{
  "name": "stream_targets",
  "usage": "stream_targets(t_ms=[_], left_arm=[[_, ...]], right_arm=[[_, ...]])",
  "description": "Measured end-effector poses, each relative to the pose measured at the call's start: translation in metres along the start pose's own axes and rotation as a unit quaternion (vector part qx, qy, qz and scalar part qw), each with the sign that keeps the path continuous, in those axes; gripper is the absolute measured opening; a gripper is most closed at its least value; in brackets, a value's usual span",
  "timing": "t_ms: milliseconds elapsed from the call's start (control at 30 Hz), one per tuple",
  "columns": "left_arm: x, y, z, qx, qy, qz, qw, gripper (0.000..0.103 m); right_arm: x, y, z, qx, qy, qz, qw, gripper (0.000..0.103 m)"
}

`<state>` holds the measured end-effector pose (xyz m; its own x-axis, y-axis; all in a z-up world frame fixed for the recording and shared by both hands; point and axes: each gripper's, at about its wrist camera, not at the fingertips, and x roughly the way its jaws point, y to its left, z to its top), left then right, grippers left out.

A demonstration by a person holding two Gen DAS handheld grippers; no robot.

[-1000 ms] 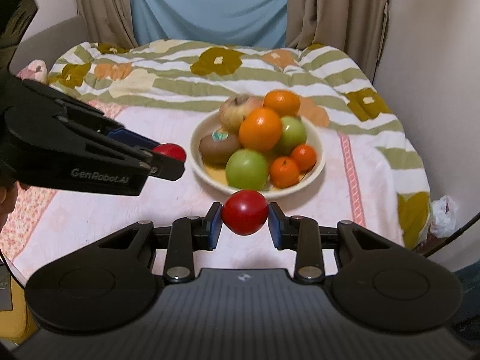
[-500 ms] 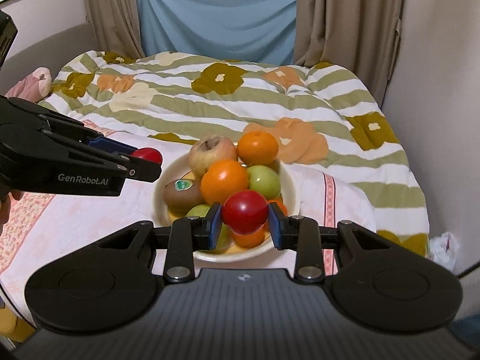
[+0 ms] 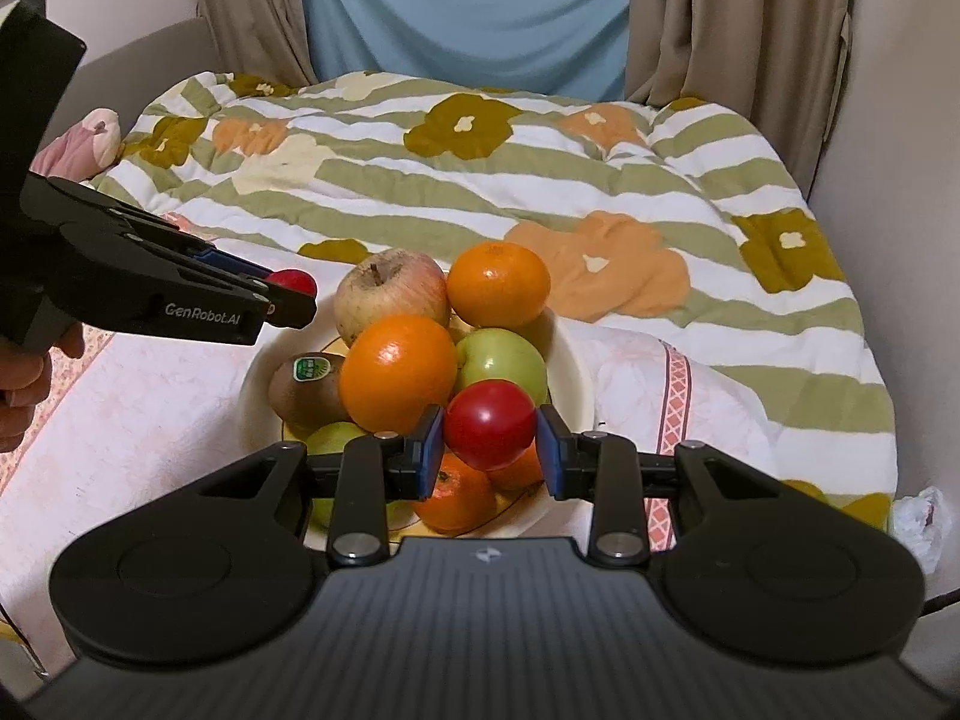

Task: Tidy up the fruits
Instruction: 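Carry the tomato with the left tool while the right tool carries its tomato into the bowl, then open both tools and lift them away from the bowl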

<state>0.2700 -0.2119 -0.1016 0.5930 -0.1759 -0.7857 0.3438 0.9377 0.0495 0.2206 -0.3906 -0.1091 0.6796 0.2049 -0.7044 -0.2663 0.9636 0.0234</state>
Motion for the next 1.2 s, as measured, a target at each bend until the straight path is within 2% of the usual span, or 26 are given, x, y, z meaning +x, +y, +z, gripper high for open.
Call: stream_targets(t_ms=[67,100,133,200,267,533,800,867,900,933,1000,1200], left_arm=[[0.004,-0.001,0.002,0.000,0.005,0.007,1.0000,0.038],[0.005,-0.002,0.002,-0.003,0.006,0.008,0.9999,0.051],[0.003,-0.001,0.003,-0.007,0.005,0.006,0.9999,0.057],[0.000,0.000,0.002,-0.011,0.001,0.003,0.9999,0.079],[-0.006,-0.002,0.001,-0.010,-0.007,0.006,0.9999,0.084],[-0.033,-0.002,-0.015,-0.038,-0.010,-0.002,0.9992,0.086],[-0.050,-0.001,-0.024,-0.052,-0.017,0.004,0.9985,0.087],[-0.051,0.002,-0.026,-0.055,-0.018,0.005,0.9983,0.087],[-0.050,0.003,-0.027,-0.057,-0.017,0.005,0.9982,0.087],[-0.050,0.004,-0.029,-0.059,-0.015,0.007,0.9981,0.087],[-0.052,0.005,-0.033,-0.062,-0.012,0.011,0.9979,0.087],[-0.066,0.007,-0.045,-0.065,-0.013,0.012,0.9977,0.087]], right_arm=[[0.002,-0.003,-0.001,0.000,0.001,0.003,1.000,0.048],[0.002,-0.005,-0.002,0.000,0.002,0.004,1.000,0.048],[0.003,-0.006,-0.001,-0.001,0.003,0.005,1.000,0.048],[0.002,-0.008,-0.001,-0.002,0.003,0.004,1.000,0.048],[0.001,-0.010,-0.001,-0.002,0.001,0.004,1.000,0.048],[0.000,-0.010,-0.001,-0.010,0.001,0.007,1.000,0.048],[0.014,0.001,0.002,-0.034,0.001,0.016,0.999,0.048],[0.018,0.006,0.000,-0.048,-0.001,0.012,0.999,0.060],[0.020,0.008,-0.002,-0.054,0.001,0.008,0.999,0.077],[0.021,0.009,-0.003,-0.057,0.002,0.004,0.998,0.084],[0.020,0.010,-0.006,-0.055,0.000,0.009,0.998,0.087],[0.017,0.011,-0.012,-0.047,0.010,-0.004,0.999,0.087]])
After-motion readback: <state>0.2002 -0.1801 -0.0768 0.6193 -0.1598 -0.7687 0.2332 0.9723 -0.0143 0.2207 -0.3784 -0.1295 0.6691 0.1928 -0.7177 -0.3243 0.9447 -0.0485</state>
